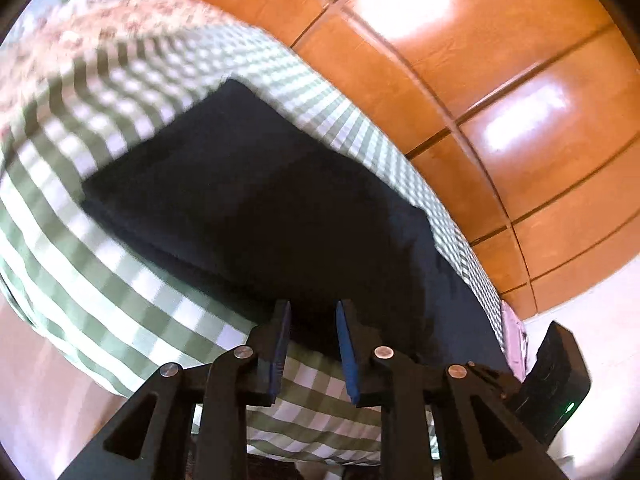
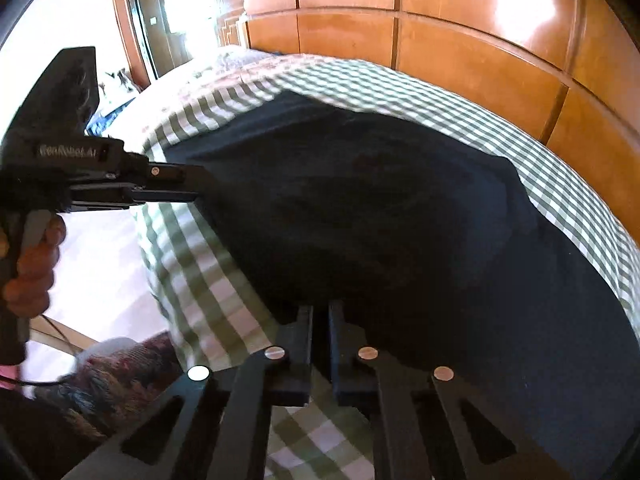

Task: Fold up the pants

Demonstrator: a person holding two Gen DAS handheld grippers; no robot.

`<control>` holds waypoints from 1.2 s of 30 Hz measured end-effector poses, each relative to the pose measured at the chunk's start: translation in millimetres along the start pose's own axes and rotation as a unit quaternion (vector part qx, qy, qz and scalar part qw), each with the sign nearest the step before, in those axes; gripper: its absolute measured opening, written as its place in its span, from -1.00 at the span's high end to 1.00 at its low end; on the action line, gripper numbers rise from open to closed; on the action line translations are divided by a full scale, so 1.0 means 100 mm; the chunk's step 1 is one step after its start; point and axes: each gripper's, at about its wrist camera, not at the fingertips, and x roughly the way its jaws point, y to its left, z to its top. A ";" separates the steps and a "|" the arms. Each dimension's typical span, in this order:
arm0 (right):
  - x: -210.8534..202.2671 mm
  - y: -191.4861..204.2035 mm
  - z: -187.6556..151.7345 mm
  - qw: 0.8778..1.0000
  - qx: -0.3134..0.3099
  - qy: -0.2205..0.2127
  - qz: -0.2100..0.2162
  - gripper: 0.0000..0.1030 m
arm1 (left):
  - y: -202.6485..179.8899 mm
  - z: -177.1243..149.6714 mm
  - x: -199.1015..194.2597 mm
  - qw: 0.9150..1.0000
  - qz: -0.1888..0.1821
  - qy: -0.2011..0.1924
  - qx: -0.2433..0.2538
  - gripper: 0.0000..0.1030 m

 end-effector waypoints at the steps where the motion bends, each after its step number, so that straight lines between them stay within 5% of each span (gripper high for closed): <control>1: -0.06 -0.02 0.00 1.000 0.011 -0.007 0.013 0.88 | -0.03 0.02 -0.04 1.000 -0.004 -0.007 0.008 0.57; 7: 0.13 -0.06 -0.13 0.998 0.026 0.024 0.042 0.85 | -0.05 0.16 0.04 0.999 0.013 -0.019 0.036 0.55; 10: 0.13 -0.11 -0.13 0.997 0.045 0.013 0.055 0.77 | 0.09 0.21 0.25 0.997 0.068 0.012 0.019 0.55; 13: 0.08 -0.17 -0.13 0.994 0.070 0.009 0.082 0.56 | 0.24 0.19 0.30 0.998 0.067 0.019 0.001 0.71; 18: -0.22 -0.43 -0.23 0.981 0.159 -0.034 0.110 0.53 | 0.16 0.17 0.14 0.997 0.071 -0.003 0.004 0.71; 21: -0.37 -0.65 -0.33 0.974 0.205 -0.061 0.070 0.52 | 0.01 0.20 0.09 0.996 0.083 -0.025 0.036 0.61; 24: -0.46 -0.89 -0.47 0.965 0.252 -0.070 0.030 0.52 | 0.08 0.29 0.18 0.987 0.151 -0.023 0.048 0.61; 29: -0.58 -1.16 -0.88 0.957 0.285 -0.045 -0.045 0.55 | 0.20 0.29 0.26 0.978 0.197 -0.016 0.072 0.72; 33: -0.67 -1.23 -1.19 0.953 0.289 -0.074 -0.047 0.94 | 0.03 0.27 0.32 0.963 0.251 -0.012 0.100 0.72; 36: -0.68 -1.27 -1.24 0.947 0.307 -0.084 -0.038 0.94 | -0.32 0.23 0.33 0.971 0.202 -0.022 0.123 0.74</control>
